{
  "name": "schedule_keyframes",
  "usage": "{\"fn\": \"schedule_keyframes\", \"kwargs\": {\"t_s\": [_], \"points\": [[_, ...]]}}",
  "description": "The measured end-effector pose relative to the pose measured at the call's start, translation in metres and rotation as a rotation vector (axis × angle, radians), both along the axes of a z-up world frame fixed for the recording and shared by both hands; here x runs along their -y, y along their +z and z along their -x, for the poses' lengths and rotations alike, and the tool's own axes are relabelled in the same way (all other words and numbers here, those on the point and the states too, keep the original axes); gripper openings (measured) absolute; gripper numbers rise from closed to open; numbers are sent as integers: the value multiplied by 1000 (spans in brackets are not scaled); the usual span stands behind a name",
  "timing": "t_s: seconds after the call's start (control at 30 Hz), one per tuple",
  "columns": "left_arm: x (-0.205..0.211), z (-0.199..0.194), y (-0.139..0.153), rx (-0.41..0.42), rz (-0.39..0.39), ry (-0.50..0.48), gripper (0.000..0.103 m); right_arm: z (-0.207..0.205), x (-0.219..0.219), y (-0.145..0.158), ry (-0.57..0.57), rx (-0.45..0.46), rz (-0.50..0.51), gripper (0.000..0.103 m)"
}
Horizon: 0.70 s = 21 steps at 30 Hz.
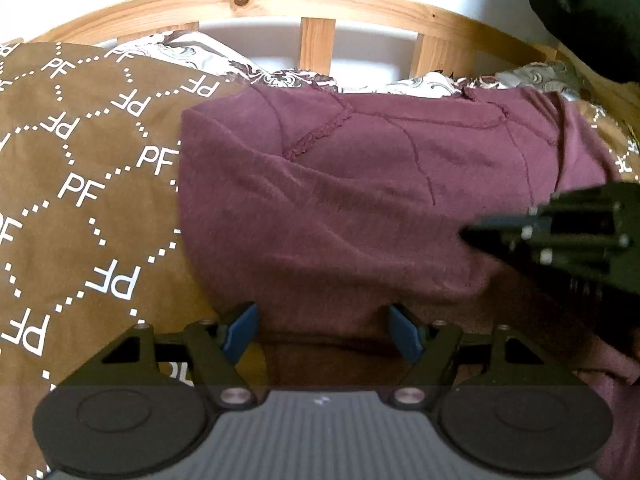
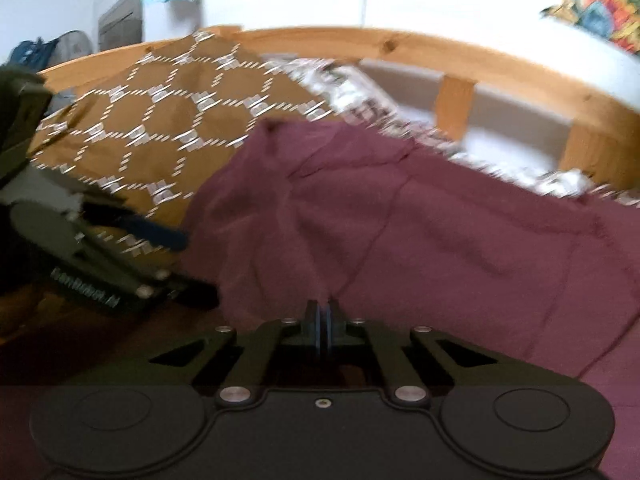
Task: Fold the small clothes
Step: 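Release the shirt and press the folded side flat with both grippers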
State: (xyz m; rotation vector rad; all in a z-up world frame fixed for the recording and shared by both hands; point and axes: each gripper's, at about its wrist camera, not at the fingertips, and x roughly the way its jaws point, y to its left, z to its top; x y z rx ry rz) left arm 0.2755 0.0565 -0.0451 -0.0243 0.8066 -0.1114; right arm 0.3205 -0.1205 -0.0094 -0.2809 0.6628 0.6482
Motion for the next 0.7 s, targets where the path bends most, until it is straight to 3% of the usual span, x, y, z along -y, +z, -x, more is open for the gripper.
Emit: {"fn": "schedule_keyframes", "kwargs": {"t_s": [0.3,0.37,0.53,0.63,0.7], "points": [[2,0,3,-8,-5,9,75,-7,1,-7,-41,-21,25,6],[0,0,4,-15,13,13,78,-1,1,-2,-43,-6,24,23],[1,-2,2,-53,-14,38,81,8,6,-8,-82,-3,131,42],[-1,2,5,-68,1,59,84,16,18,-5,-127,34,153,60],[-2,9,8,-64,-8,59,85,23,29,0,-142,38,128,65]]}}
